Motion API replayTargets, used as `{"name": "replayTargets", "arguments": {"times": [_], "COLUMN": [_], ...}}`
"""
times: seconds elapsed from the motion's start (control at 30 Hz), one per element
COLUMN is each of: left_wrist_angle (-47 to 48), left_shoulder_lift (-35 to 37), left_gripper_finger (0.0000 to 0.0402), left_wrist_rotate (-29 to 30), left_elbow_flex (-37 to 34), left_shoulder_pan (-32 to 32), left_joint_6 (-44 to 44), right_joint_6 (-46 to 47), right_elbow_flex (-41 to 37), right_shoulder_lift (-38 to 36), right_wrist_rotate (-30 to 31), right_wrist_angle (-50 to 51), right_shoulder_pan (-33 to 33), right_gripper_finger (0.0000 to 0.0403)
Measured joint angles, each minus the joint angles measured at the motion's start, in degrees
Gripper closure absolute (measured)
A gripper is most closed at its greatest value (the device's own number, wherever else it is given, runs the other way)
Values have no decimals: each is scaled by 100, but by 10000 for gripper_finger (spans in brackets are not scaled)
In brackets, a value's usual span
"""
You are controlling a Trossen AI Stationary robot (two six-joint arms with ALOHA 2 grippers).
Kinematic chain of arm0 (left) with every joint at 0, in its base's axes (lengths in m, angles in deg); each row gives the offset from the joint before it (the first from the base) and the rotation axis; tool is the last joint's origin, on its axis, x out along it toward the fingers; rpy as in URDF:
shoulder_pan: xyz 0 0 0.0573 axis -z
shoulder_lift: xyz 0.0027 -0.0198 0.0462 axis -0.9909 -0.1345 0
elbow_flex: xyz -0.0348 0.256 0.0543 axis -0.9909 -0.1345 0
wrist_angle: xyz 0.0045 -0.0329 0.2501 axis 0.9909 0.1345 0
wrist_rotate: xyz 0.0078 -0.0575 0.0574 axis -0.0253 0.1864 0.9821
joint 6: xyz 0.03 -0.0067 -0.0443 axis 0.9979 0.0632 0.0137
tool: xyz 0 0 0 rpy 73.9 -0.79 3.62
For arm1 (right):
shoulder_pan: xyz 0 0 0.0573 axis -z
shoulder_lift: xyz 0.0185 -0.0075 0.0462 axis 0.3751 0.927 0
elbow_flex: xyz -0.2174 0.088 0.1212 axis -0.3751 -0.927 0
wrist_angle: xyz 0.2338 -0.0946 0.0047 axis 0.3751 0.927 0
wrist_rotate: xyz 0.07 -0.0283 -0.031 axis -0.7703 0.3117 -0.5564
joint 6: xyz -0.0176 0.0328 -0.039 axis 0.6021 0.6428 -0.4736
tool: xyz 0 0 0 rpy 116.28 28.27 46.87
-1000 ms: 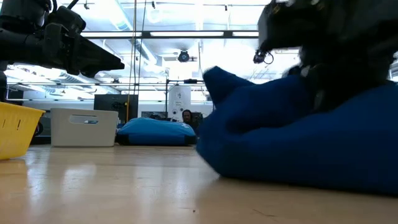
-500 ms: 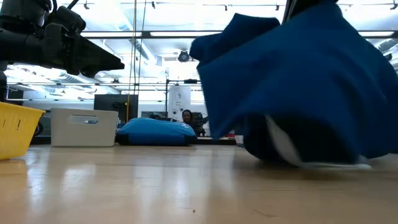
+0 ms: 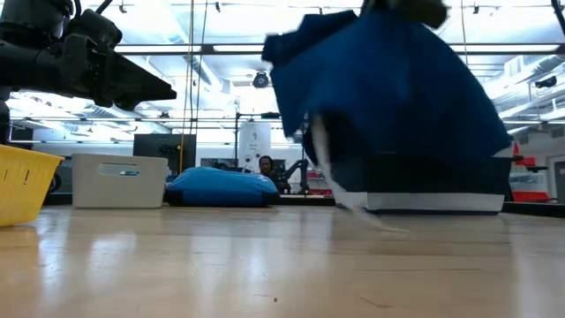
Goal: Pick & place medical supplies in basket/bin
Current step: Put the blue gown into the blue laundry organizer
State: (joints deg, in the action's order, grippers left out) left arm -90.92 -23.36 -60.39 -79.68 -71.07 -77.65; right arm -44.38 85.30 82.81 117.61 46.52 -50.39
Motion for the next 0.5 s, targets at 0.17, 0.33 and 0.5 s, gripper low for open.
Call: {"name": "replayTargets", "arguments": {"times": [0.17,0.33,0.5], "left_wrist_angle": [0,0,10], "left_shoulder_lift": [0,2,0], "left_gripper_finger": [189,189,189], "left_wrist_rotate": [0,0,0], "left_elbow_flex": [0,0,0], "left_shoulder_pan": [0,0,2], "left_joint_6": [0,0,0], "right_joint_6": [-761,-1430,-1957], "right_elbow_flex": [2,173,413], "right_shoulder_lift": [-22,-22,-51], "right_wrist_rotate": [1372,2167,2415], "right_wrist_angle": [-1,2,-1], "right_shoulder_pan": [330,803,1315], "right_gripper_finger": [383,383,383]}}
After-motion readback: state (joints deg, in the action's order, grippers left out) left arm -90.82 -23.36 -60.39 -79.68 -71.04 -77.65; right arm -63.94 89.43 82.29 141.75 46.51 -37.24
